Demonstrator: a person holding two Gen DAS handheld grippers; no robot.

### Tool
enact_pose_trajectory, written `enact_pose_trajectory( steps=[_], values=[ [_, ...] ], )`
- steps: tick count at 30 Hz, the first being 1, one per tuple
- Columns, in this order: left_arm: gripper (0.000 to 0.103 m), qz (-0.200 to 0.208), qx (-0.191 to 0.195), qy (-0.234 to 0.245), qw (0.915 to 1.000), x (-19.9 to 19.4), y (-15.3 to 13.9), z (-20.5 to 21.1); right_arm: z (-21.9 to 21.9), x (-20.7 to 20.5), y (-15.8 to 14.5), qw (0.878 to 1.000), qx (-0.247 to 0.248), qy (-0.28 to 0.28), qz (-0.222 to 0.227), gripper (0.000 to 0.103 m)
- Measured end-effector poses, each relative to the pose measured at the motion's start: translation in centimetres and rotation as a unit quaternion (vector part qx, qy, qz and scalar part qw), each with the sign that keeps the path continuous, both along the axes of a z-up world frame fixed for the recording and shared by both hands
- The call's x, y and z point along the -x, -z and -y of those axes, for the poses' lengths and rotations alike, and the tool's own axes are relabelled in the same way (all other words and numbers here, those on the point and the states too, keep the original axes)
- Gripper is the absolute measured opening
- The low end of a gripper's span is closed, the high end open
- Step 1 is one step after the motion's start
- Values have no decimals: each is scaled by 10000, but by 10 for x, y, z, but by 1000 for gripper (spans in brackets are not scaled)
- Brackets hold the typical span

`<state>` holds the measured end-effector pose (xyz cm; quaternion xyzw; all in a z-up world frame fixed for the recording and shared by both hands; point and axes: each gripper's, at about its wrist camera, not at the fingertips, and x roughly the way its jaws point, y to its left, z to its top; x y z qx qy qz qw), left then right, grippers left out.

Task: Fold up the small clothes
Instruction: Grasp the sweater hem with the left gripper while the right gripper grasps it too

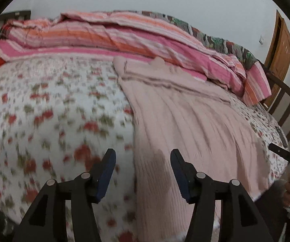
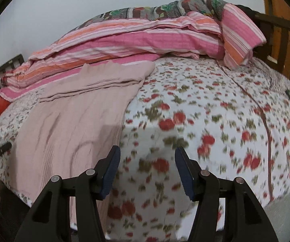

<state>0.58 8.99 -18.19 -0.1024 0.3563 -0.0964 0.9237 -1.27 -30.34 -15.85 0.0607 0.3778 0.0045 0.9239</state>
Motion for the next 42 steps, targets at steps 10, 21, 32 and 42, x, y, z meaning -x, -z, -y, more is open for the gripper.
enact_pose_trajectory(
  steps=[10,21,32,42],
  values=[
    [45,-295,293,-197,9989,14,17,3,-24,20,22,9976,-290,-621,-120,48],
    [10,-440,311,-169,9984,8,21,5,-61,9,45,9945,-66,-911,-516,11],
    [8,-445,654,-237,9966,15,21,-9,-30,20,35,9963,-335,-729,-316,6],
    [27,-780,512,-32,9956,13,30,2,-37,11,50,9933,-452,-883,-587,25]
  ],
)
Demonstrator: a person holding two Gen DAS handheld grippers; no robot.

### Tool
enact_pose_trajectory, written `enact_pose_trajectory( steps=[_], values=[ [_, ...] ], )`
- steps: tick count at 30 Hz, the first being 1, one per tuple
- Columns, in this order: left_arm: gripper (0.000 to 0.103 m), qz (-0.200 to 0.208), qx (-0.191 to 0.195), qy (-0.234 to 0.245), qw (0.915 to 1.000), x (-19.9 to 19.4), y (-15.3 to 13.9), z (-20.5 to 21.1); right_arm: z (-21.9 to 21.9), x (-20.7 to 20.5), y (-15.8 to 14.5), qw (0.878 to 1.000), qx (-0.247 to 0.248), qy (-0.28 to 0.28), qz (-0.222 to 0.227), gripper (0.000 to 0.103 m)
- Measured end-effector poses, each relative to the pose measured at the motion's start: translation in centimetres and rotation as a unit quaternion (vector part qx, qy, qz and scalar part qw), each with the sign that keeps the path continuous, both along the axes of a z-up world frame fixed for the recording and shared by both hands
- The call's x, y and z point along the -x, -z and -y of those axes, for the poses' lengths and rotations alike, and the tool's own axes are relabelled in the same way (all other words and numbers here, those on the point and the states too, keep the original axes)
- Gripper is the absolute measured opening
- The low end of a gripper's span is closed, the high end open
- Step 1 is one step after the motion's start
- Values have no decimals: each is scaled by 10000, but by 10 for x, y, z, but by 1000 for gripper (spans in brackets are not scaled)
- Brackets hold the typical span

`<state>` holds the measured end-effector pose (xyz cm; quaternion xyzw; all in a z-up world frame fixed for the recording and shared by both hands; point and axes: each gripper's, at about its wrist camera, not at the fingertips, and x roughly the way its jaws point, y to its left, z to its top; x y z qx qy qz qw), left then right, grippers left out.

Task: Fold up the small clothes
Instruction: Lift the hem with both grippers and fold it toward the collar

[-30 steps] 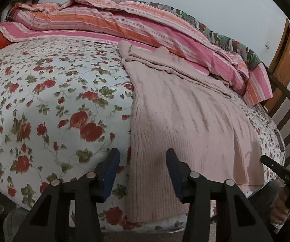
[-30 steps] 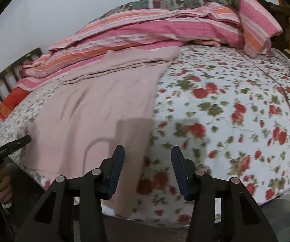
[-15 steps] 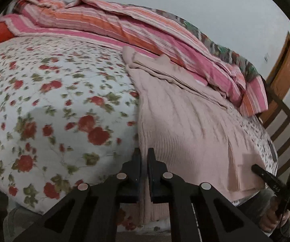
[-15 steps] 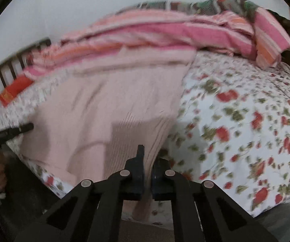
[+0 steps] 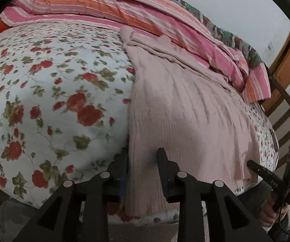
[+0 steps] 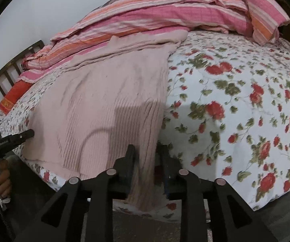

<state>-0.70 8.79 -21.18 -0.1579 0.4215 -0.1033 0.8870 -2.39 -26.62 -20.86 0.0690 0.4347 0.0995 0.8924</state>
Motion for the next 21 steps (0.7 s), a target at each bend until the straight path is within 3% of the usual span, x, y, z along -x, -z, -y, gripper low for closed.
enact_pose_trajectory(
  steps=[8,9,10,11,12,21],
  values=[
    [28,55,-63,30,10000,15,1,7,-2,11,2,10000,12,-96,-10,25],
    [27,64,-63,23,10000,16,1,7,-2,12,2,9999,35,-95,-5,20],
    [18,74,-56,16,10000,16,1,7,-3,12,2,9999,59,-103,-11,6],
    [7,78,10,53,10000,16,1,7,-3,13,2,9999,44,-116,-24,6],
    [7,94,41,65,9999,17,1,7,-2,13,1,9999,48,-96,3,6],
    [7,620,418,-50,9972,35,-29,-6,8,32,-48,9970,-300,22,708,5]
  ],
)
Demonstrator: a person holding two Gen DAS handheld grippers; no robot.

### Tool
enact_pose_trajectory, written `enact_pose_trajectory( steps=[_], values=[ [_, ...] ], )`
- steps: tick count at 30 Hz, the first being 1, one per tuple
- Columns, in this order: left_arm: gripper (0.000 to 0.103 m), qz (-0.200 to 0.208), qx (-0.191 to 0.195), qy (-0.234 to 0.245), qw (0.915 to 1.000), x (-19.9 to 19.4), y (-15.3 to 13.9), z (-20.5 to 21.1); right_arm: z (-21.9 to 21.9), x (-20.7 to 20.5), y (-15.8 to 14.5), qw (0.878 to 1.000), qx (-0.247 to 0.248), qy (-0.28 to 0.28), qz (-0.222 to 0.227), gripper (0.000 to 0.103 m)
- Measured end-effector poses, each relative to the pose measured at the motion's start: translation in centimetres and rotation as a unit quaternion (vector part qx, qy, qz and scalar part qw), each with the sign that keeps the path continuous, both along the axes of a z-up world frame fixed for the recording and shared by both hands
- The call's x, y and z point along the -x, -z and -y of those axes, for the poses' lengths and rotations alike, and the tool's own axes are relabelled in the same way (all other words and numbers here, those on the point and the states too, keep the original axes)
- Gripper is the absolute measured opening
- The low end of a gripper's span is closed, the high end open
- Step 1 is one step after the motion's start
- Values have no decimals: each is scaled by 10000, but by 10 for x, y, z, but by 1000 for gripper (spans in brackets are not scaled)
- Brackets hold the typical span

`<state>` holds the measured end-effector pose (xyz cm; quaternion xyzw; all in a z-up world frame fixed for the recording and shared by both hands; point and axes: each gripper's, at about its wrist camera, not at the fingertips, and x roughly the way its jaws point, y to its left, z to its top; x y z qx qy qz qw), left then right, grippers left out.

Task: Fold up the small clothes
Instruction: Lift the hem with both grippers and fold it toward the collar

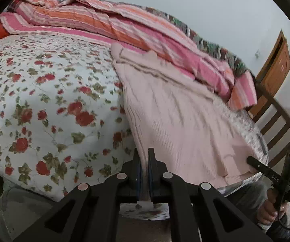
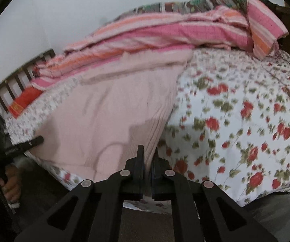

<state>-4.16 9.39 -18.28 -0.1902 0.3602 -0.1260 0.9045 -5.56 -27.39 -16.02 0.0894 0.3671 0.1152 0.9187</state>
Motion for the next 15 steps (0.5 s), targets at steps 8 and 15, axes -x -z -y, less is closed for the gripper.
enact_pose_trajectory(
  steps=[8,15],
  values=[
    [7,390,345,-160,9985,-4,-44,-11,15,-9,-31,9968,-743,118,263,5],
    [7,782,298,-289,9961,-27,-96,-1,29,-32,-56,9884,-1436,254,414,5]
  ],
)
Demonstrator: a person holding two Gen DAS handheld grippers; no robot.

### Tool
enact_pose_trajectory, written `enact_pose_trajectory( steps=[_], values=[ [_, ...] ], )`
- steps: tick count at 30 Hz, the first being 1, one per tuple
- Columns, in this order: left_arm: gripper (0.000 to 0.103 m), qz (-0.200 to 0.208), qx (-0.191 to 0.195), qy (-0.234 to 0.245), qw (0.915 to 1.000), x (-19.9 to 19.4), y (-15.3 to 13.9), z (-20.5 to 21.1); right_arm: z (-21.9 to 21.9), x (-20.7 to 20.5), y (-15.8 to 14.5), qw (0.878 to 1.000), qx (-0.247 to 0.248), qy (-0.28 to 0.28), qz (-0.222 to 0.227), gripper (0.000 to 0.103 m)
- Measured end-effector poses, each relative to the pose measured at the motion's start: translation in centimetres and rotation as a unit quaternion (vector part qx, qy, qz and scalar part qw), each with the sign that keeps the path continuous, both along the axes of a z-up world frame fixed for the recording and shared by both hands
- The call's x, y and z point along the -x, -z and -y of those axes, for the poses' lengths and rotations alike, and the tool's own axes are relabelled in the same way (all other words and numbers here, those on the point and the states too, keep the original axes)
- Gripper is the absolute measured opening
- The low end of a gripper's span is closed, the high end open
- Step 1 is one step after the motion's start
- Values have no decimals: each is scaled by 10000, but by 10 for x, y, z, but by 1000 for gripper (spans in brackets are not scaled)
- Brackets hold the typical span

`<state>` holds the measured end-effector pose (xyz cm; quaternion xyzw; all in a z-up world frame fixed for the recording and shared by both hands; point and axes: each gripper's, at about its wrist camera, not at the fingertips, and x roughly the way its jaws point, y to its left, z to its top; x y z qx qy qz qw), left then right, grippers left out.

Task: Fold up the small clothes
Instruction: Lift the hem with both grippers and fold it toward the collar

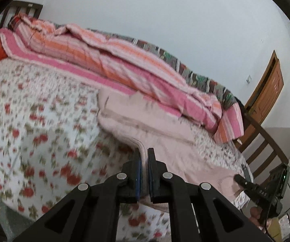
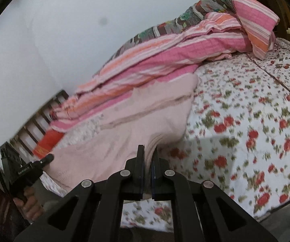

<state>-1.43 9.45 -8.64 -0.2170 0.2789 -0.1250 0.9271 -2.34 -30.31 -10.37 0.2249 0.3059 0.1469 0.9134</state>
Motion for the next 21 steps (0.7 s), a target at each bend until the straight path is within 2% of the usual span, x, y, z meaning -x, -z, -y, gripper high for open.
enact_pose_trajectory(
  steps=[4,8,12,17,21],
  values=[
    [7,173,-6,-122,9998,-20,-20,1,4,-23,-20,9998,-208,56,47,5],
    [7,261,-1,-297,9992,-45,-26,-1,3,-49,-37,9997,-198,98,133,5],
    [7,296,-47,-453,9985,-80,-30,-6,4,-83,-48,9987,-396,144,294,5],
    [7,261,52,-592,9979,-128,-27,-9,3,-133,-49,9982,-466,174,326,5],
    [7,181,-47,-704,9973,-170,-16,-3,3,-178,-41,9983,-500,197,223,5]
  ],
)
